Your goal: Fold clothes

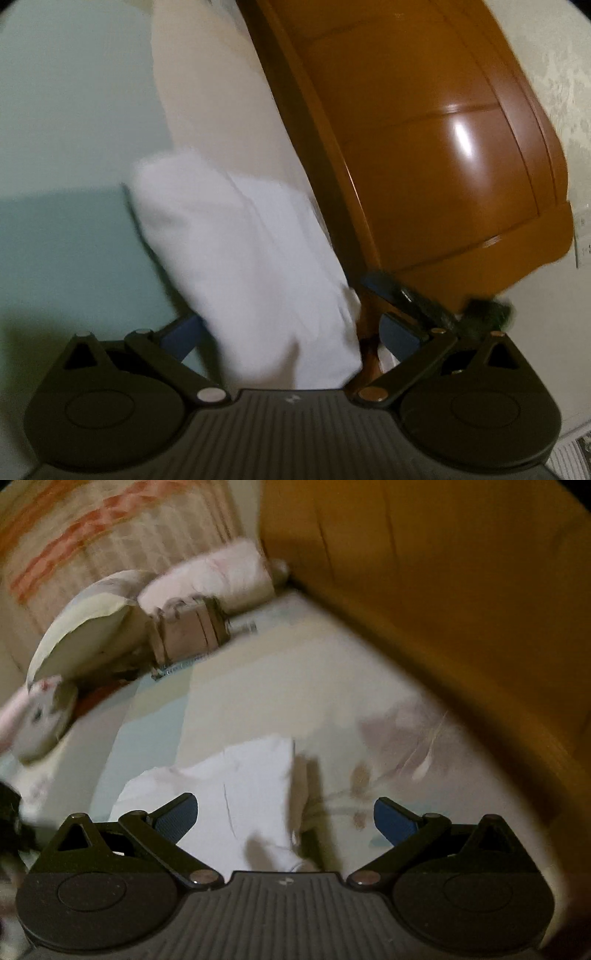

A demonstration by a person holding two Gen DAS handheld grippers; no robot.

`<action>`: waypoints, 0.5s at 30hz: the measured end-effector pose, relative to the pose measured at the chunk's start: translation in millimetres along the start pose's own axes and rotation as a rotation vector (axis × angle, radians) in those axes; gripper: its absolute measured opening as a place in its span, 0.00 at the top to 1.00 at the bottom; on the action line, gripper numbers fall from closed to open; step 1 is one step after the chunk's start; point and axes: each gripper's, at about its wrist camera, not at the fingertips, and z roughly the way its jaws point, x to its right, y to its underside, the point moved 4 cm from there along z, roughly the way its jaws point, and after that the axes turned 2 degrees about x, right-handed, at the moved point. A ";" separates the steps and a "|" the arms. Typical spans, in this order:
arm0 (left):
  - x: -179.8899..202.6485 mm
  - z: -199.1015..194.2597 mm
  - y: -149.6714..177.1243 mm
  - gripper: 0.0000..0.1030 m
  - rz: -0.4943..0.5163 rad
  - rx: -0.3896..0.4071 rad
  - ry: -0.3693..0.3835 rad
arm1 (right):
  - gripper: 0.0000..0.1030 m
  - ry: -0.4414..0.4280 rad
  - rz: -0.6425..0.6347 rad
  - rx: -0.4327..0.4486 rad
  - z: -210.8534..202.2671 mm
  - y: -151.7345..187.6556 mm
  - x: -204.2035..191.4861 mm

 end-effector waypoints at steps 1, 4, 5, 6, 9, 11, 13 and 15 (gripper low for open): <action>-6.1 -3.4 -4.7 0.02 -0.015 0.020 -0.014 | 0.00 -0.020 -0.036 0.025 -9.2 1.0 -10.7; -19.8 7.9 -10.9 0.02 -0.074 0.026 -0.025 | 0.00 -0.130 -0.098 0.057 -20.6 10.3 -42.7; -23.0 12.8 -12.1 0.02 -0.088 0.025 -0.025 | 0.00 -0.155 -0.111 0.055 -18.5 14.8 -49.4; -22.0 15.8 -13.9 0.02 -0.084 0.034 -0.024 | 0.00 -0.174 -0.124 0.050 -15.1 19.9 -55.3; -13.1 17.7 -26.5 0.02 -0.049 0.071 -0.011 | 0.00 -0.140 -0.132 -0.017 11.7 41.8 -55.8; -6.1 16.6 -37.7 0.02 -0.025 0.096 0.003 | 0.00 -0.093 -0.113 -0.079 33.2 58.7 -47.8; 2.4 12.1 -46.4 0.02 0.008 0.112 0.011 | 0.00 -0.073 -0.142 -0.071 37.5 66.8 -47.5; 11.0 3.6 -51.2 0.02 0.069 0.113 -0.011 | 0.00 -0.042 -0.184 -0.067 34.5 66.6 -54.3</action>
